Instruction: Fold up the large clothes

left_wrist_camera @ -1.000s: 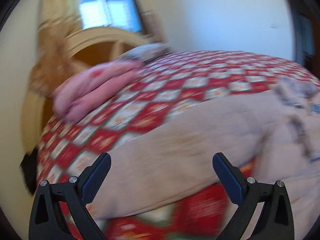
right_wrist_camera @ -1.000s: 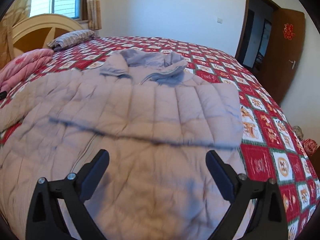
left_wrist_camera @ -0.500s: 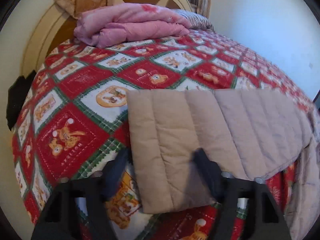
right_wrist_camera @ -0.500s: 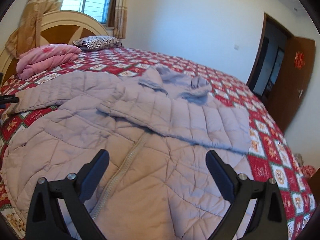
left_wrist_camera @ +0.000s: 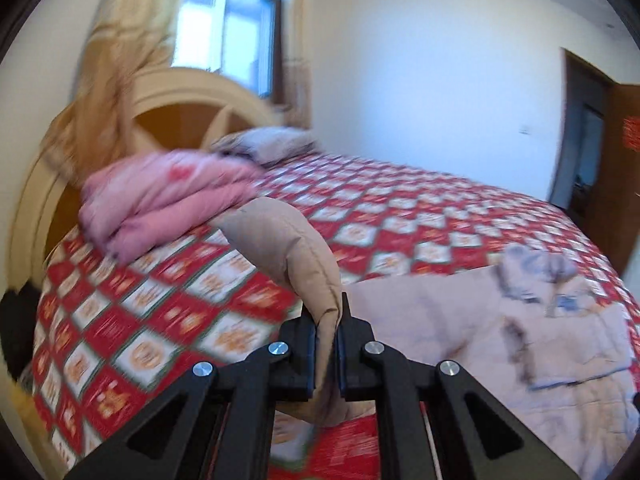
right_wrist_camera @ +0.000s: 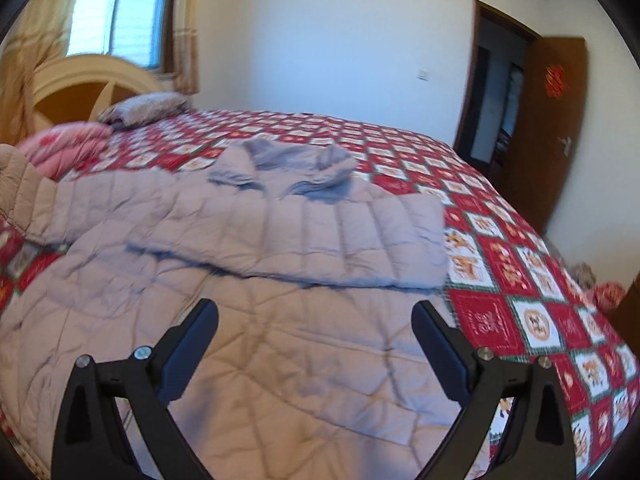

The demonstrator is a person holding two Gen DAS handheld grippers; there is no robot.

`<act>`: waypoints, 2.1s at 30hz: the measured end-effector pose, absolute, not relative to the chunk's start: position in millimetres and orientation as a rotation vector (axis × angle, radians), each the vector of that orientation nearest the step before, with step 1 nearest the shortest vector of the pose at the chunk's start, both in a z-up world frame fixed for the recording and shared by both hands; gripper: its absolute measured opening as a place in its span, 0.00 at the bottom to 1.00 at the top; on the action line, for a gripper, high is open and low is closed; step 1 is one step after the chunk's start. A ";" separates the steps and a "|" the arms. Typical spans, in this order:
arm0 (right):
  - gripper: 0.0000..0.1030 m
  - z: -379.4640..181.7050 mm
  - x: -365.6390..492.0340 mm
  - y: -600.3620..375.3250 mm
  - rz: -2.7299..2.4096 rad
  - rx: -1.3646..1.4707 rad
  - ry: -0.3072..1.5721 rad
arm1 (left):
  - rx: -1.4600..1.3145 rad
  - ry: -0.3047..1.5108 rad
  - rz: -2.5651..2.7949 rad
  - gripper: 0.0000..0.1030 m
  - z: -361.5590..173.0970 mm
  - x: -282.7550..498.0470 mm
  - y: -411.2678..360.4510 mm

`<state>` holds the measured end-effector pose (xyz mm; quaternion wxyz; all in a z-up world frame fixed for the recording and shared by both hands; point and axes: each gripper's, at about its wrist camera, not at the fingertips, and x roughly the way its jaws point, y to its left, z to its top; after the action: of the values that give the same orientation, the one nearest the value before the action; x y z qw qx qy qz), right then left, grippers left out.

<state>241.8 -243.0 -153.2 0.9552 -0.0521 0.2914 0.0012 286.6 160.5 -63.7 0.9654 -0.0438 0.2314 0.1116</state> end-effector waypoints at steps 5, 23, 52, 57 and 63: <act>0.96 -148.5 238.0 -273.6 -0.048 -0.042 0.583 | 0.010 0.437 0.114 0.07 -50.5 302.4 75.0; 0.96 -163.7 224.5 -346.1 -0.138 0.044 0.609 | 0.262 0.530 -0.154 0.22 -103.8 343.3 -158.4; 0.54 -185.0 361.3 -237.1 0.181 0.154 0.889 | 0.073 0.763 0.448 0.93 -210.5 384.4 65.0; 0.11 -190.5 346.3 -225.3 0.199 0.095 0.884 | 0.035 0.785 0.425 0.93 -216.9 387.3 72.7; 0.10 -175.1 316.2 -242.9 0.182 0.068 0.828 | -0.015 0.803 0.410 0.93 -218.5 387.3 79.6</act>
<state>316.2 -242.9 -175.1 0.9110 0.0328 0.4015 0.0883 387.3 79.6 -218.5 0.9000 -0.0070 0.3881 0.1984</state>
